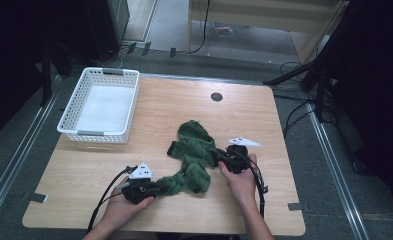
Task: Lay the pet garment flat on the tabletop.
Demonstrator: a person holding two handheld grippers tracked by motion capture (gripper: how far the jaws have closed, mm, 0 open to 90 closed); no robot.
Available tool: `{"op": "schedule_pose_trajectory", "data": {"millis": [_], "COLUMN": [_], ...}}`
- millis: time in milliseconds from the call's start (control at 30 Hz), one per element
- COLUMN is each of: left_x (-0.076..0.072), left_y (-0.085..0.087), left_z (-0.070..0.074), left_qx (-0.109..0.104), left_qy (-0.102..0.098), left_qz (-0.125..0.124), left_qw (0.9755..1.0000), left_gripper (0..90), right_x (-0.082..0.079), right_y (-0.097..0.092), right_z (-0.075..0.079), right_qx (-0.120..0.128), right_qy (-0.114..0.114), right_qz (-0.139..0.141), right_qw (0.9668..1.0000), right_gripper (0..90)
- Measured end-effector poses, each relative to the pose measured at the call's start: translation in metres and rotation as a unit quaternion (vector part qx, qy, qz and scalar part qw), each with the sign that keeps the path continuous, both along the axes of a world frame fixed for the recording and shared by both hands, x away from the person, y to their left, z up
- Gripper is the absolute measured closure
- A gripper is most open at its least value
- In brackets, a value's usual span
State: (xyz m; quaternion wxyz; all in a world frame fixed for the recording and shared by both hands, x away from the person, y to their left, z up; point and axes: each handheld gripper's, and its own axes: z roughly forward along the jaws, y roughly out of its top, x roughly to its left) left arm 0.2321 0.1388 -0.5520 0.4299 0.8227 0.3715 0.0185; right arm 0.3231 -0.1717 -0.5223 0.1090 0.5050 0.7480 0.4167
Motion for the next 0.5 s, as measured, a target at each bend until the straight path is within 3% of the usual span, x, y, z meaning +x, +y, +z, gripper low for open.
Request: {"op": "schedule_pose_trajectory", "data": {"millis": [100,133,167,200,233,333,400,433,467,500], "left_x": [-0.006,-0.006,-0.003,-0.003,0.003,0.022,0.043,0.055,0.076,0.076], "left_y": [0.007,0.009,0.013,0.013,0.016,0.014,0.004,-0.003,-0.014,-0.014], "left_z": [0.001,0.002,0.005,0.005,0.011,0.026,0.037,0.042,0.047,0.047], "left_qx": [-0.001,-0.009,-0.04,-0.04,-0.067,-0.1,-0.091,-0.084,-0.074,-0.074], "left_qy": [0.003,0.003,0.007,0.007,0.004,-0.009,-0.026,-0.03,-0.034,-0.034], "left_qz": [-0.011,-0.018,-0.013,-0.013,0.001,0.048,0.081,0.101,0.137,0.137], "left_qw": [0.9999,0.9998,0.9991,0.9991,0.9977,0.9938,0.9922,0.9909,0.9872,0.9872], "left_gripper": [81.4,79.2,69.1,62.7,62.7,49.5,48.7,47.4,45.3,44.7], "right_x": [-0.002,-0.002,0.001,0.001,0.003,0.024,0.029,0.038,0.051,0.051], "right_y": [-0.002,-0.004,-0.007,-0.007,-0.008,-0.001,0.002,0.009,0.022,0.022], "right_z": [0.002,0.006,0.016,0.016,0.019,0.033,0.033,0.03,0.022,0.022], "right_qx": [0.001,0.01,0.028,0.028,0.032,0.035,0.031,0.022,-0.006,-0.006], "right_qy": [-0.004,-0.016,-0.035,-0.035,-0.04,-0.056,-0.054,-0.042,-0.022,-0.022], "right_qz": [0.005,0.006,0.002,0.002,-0.002,-0.004,0.002,0.011,0.023,0.023], "right_qw": [1.0,0.9998,0.999,0.999,0.9987,0.9978,0.9981,0.9988,0.9995,0.9995], "right_gripper": [74.5,70.6,63.1,63.1,60.4,49.8,47.0,44.2,43.0,43.0]}}
